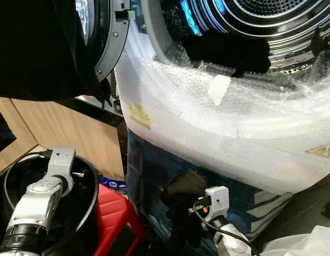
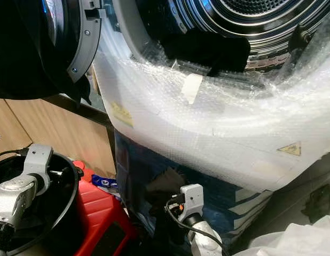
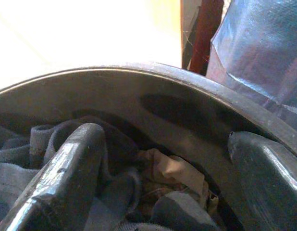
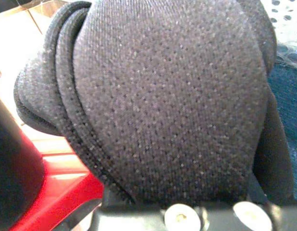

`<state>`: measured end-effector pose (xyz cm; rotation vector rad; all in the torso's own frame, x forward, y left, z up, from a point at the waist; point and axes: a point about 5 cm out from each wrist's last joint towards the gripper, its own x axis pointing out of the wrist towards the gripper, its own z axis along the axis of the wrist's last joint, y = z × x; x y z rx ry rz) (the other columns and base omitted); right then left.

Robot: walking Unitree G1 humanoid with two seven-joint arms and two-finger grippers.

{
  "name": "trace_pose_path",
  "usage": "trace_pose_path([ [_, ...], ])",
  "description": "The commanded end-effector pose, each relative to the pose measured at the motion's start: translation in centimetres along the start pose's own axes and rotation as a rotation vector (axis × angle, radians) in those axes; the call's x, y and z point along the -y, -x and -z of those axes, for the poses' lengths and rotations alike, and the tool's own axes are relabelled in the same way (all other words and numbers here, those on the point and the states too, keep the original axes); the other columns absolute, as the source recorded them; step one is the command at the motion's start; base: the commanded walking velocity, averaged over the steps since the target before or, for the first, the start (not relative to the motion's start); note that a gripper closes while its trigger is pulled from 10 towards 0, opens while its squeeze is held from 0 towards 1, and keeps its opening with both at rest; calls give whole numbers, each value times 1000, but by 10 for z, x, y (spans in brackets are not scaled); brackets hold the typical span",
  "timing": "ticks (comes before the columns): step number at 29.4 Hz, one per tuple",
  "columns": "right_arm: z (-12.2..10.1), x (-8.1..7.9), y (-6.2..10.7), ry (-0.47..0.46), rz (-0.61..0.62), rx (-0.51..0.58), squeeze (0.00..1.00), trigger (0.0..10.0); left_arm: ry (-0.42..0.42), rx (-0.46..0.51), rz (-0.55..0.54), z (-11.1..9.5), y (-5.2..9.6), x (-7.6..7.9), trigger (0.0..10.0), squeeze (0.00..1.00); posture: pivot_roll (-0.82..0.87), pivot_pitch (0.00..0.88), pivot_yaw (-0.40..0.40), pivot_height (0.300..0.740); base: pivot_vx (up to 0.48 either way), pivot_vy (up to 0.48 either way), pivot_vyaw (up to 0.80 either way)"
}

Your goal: Clothes washing

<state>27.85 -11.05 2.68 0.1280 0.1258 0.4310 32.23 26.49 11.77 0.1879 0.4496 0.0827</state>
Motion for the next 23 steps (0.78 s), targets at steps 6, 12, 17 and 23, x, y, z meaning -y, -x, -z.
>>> trace_pose_path([
  [6,-9,3,-3,5,12,41,0,0,2,78,38,-19,-5,17,10000,0,52,100,-33,740,0,0,0],
  [12,-9,1,-4,3,9,41,0,0,-2,91,68,-20,-6,32,10000,0,48,88,-29,740,0,0,0],
  [17,-9,0,-3,1,6,45,0,0,1,115,110,-25,-1,44,10000,0,50,85,-26,740,0,0,0],
  [23,-9,0,-1,7,-10,50,0,0,-6,121,139,-27,4,48,10000,0,53,80,-18,740,0,0,0],
])
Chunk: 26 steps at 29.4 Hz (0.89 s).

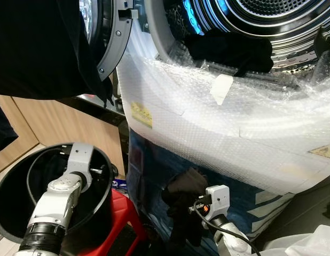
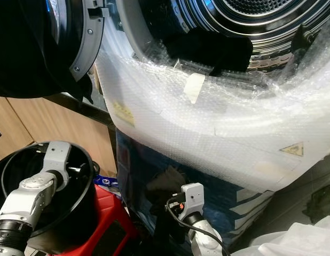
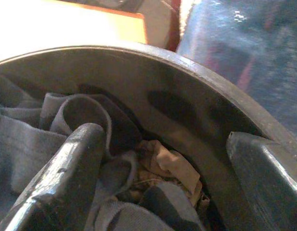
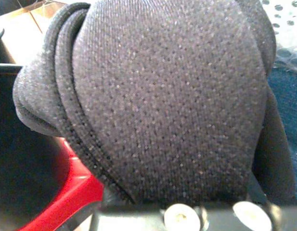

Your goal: Clothes washing

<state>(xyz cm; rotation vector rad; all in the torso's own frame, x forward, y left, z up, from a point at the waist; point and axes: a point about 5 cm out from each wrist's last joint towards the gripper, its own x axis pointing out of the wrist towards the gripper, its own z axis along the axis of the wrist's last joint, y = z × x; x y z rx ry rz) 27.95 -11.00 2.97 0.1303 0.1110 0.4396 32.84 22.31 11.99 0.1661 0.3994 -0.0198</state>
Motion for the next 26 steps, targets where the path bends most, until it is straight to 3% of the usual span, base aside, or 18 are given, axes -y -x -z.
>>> trace_pose_path([
  [1,-8,-2,1,7,-38,46,0,0,-27,58,101,-15,7,16,10000,0,54,76,-8,740,0,0,0],
  [7,-7,-4,7,17,-84,44,0,0,-49,57,212,-15,24,28,10000,0,55,73,-2,740,0,0,0],
  [11,-3,-3,10,21,-83,29,0,0,-7,69,180,-21,36,28,10000,0,65,73,0,740,0,0,0],
  [12,-2,-4,11,20,-94,23,0,0,72,76,120,-24,40,23,10000,0,69,74,0,740,0,0,0],
  [14,-2,-7,10,16,-118,21,0,0,123,76,78,-26,42,19,10000,0,74,73,-1,740,0,0,0],
  [18,-3,-17,8,2,-177,22,0,0,170,15,-91,-17,51,-5,10000,0,80,73,3,740,0,0,0],
  [19,-3,-17,8,2,-177,22,0,0,170,15,-91,-17,51,-5,10000,0,80,73,3,740,0,0,0],
  [20,-4,-19,8,-3,-188,24,0,0,176,4,-170,-11,56,-15,10000,0,86,83,2,740,0,0,0],
  [21,-4,-20,8,-4,-191,25,0,0,172,60,-191,-15,59,-18,10000,0,88,86,2,740,0,0,0],
  [23,-5,-20,8,-18,-189,33,0,0,114,210,-114,-30,64,-10,10000,0,96,93,-3,740,0,0,0],
  [24,-6,-19,7,-26,-188,37,0,0,43,298,-14,-41,70,3,10000,0,96,99,-6,740,0,0,0],
  [26,-6,-19,7,-27,-189,38,0,0,11,321,20,-43,72,8,10000,0,96,99,-6,740,0,0,0],
])
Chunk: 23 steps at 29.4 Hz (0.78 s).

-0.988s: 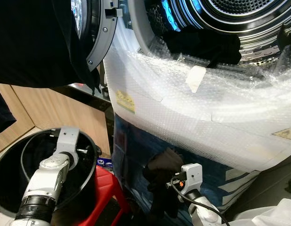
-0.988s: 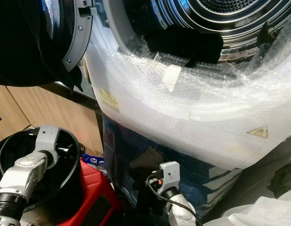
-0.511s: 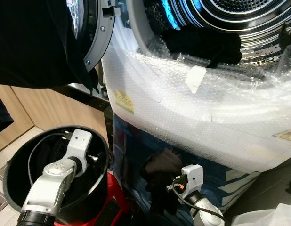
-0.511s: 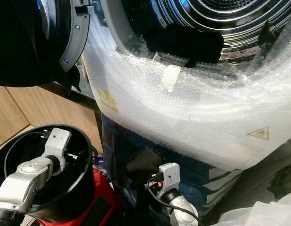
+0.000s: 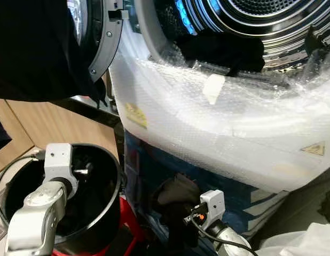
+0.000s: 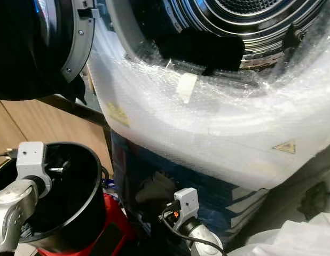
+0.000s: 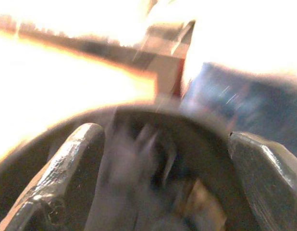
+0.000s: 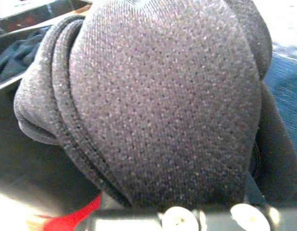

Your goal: Clothes washing

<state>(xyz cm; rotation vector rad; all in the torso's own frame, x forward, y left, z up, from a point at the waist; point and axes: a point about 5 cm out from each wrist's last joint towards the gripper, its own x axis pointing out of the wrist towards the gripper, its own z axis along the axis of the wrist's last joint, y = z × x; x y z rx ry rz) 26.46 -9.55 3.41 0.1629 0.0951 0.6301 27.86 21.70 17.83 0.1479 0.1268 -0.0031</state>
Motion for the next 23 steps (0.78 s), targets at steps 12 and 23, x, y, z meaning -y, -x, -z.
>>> trace_pose_path([
  [12,-16,12,21,19,-20,49,0,0,-90,230,110,-8,2,45,10000,0,85,94,-11,740,0,0,0],
  [23,-116,-7,68,-104,-362,328,0,0,-132,261,148,1,-7,55,10000,0,53,91,-3,740,0,0,0],
])
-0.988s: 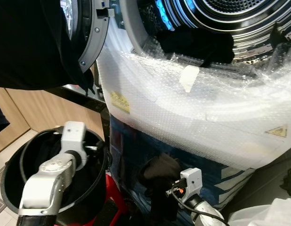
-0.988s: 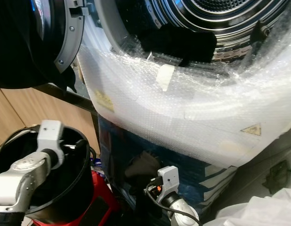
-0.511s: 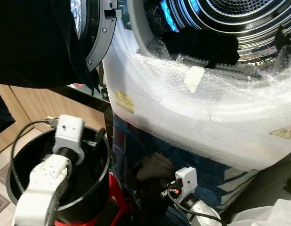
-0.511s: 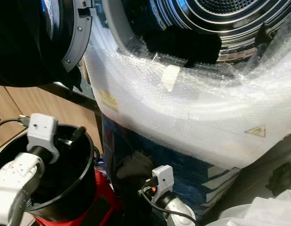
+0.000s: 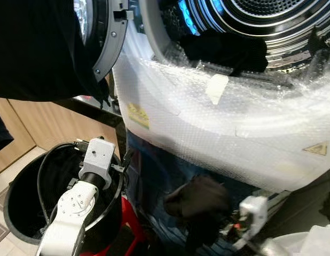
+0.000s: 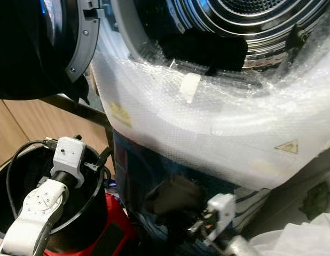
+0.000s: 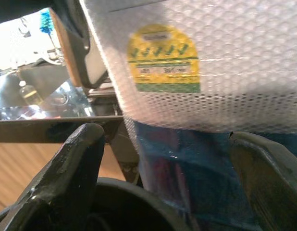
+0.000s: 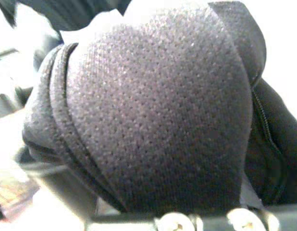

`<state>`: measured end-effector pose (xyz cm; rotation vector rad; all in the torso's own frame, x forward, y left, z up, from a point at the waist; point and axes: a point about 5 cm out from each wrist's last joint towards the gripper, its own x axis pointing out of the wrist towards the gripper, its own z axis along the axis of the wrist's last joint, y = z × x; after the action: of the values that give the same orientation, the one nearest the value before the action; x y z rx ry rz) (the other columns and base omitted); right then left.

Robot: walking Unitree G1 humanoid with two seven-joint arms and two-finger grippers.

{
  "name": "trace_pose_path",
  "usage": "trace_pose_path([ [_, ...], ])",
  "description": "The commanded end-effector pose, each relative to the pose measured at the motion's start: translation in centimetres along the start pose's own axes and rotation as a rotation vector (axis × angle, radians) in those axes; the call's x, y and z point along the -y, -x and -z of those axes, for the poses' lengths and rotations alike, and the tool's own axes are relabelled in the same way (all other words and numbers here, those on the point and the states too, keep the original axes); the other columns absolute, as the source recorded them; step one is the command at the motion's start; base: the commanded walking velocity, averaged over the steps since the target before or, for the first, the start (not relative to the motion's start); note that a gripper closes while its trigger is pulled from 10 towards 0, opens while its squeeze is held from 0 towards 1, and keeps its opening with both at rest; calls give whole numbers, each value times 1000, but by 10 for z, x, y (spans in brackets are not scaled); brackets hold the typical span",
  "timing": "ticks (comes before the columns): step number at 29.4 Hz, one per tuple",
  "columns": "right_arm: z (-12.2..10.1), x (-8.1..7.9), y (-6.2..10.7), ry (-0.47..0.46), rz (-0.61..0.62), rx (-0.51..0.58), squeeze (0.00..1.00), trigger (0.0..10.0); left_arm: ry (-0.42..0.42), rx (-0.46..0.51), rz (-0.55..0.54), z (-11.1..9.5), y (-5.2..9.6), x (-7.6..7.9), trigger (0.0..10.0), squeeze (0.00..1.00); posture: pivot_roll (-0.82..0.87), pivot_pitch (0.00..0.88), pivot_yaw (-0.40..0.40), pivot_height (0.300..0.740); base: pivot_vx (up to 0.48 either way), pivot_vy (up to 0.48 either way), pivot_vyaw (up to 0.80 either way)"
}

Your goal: Clothes washing

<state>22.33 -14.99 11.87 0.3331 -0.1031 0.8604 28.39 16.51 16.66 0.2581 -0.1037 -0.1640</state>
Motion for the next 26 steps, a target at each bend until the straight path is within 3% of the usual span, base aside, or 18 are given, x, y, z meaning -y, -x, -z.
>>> trace_pose_path([
  [1,-43,-16,-13,-7,-150,156,0,0,-12,22,14,-2,-2,2,10000,0,53,91,-3,740,0,0,0],
  [2,-62,-21,-17,-2,-209,216,0,0,-13,23,17,-1,-2,4,10000,0,51,87,-4,740,0,0,0],
  [5,-85,-25,-22,3,-269,301,0,0,-23,28,24,-1,-3,6,10000,0,53,87,-3,740,0,0,0],
  [10,-145,-30,-41,-10,-391,513,0,0,-28,31,30,1,-3,10,10000,0,54,83,-5,740,0,0,0],
  [16,-210,-35,-72,-2,-561,644,0,0,-22,35,25,3,-4,9,10000,0,46,80,-6,740,0,0,0],
  [18,-227,-31,-88,2,-555,706,0,0,-23,27,28,5,-4,10,10000,0,37,76,-4,740,0,0,0],
  [19,-227,-31,-88,2,-555,706,0,0,-23,27,28,5,-4,10,10000,0,37,76,-4,740,0,0,0],
  [22,-246,-29,-111,-17,-570,728,0,0,-28,24,39,7,-5,13,10000,0,34,75,-2,740,0,0,0],
  [23,-256,-32,-126,12,-587,714,0,0,-31,32,46,6,-6,15,10000,0,33,72,-4,740,0,0,0],
  [24,-258,-33,-130,20,-592,705,0,0,-33,34,47,5,-6,15,10000,0,30,71,-4,740,0,0,0],
  [26,-263,-34,-149,133,-583,650,0,0,-15,40,52,4,-7,17,10000,0,26,68,-12,740,0,0,0],
])
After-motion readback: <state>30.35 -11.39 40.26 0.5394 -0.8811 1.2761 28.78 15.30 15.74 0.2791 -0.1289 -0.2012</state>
